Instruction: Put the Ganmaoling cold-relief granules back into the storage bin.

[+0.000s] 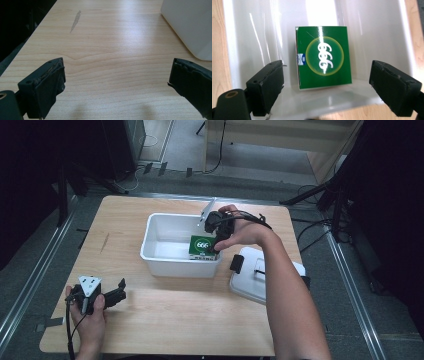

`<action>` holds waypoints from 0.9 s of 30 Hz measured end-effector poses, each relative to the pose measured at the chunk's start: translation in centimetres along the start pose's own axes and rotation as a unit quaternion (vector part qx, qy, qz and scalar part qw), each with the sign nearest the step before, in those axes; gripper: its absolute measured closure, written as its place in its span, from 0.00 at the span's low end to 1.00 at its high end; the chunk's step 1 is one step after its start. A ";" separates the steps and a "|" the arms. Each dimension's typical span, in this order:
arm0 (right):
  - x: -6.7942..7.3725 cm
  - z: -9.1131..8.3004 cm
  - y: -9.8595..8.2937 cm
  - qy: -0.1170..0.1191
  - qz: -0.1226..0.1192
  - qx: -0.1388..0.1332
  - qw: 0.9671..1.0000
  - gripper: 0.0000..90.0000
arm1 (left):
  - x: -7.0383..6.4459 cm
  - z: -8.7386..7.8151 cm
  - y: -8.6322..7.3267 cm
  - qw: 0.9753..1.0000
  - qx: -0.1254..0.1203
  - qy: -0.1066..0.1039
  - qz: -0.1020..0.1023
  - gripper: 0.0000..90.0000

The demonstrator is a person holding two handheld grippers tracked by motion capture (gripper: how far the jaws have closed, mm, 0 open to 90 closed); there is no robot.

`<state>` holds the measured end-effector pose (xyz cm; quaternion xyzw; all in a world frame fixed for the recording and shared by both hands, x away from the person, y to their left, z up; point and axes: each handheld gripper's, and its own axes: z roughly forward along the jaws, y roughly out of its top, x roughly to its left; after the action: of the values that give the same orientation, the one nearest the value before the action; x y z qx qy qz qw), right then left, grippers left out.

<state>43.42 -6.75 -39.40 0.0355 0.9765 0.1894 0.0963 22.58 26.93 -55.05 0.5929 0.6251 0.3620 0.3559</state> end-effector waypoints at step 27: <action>0.6 -6.5 -5.8 -0.037 0.031 0.001 0.999 0.14 | 0.0 -0.1 0.0 1.000 0.000 0.003 0.001 0.01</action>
<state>41.29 -14.42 -35.75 0.0724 0.9710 0.1896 0.1264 22.52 26.89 -55.04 0.5921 0.6257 0.3641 0.3541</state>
